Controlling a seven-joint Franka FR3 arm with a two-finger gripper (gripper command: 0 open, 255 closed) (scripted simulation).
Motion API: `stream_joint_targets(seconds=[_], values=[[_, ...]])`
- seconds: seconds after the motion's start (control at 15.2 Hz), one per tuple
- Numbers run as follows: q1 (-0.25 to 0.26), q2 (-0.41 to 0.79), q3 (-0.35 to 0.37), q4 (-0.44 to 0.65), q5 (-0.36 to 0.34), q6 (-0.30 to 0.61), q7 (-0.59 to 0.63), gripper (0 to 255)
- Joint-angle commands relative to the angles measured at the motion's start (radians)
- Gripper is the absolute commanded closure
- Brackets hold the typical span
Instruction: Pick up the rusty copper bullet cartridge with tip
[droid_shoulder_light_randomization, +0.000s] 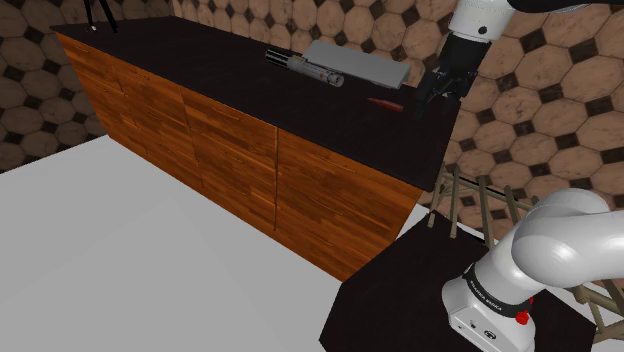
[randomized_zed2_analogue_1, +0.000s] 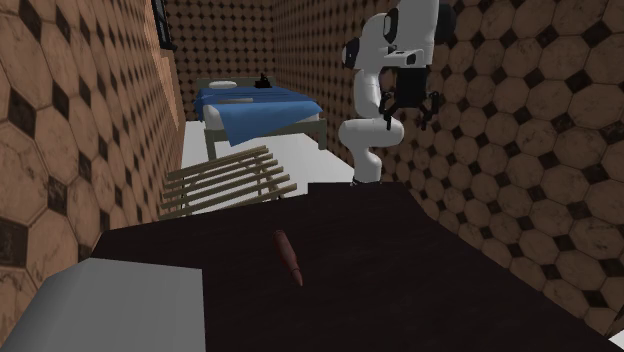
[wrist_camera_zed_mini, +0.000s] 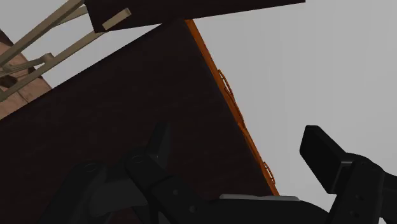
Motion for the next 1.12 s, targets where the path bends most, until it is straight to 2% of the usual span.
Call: stream_joint_targets(seconds=[0.0,0.53,1.06], values=[[0.000,0.000,0.000,0.000,0.000,0.000,0.000,0],[-0.024,0.200,-0.143,0.060,-0.103,0.129,-0.238,0],[-0.031,0.461,-0.264,0.212,-0.140,0.237,-0.466,0]])
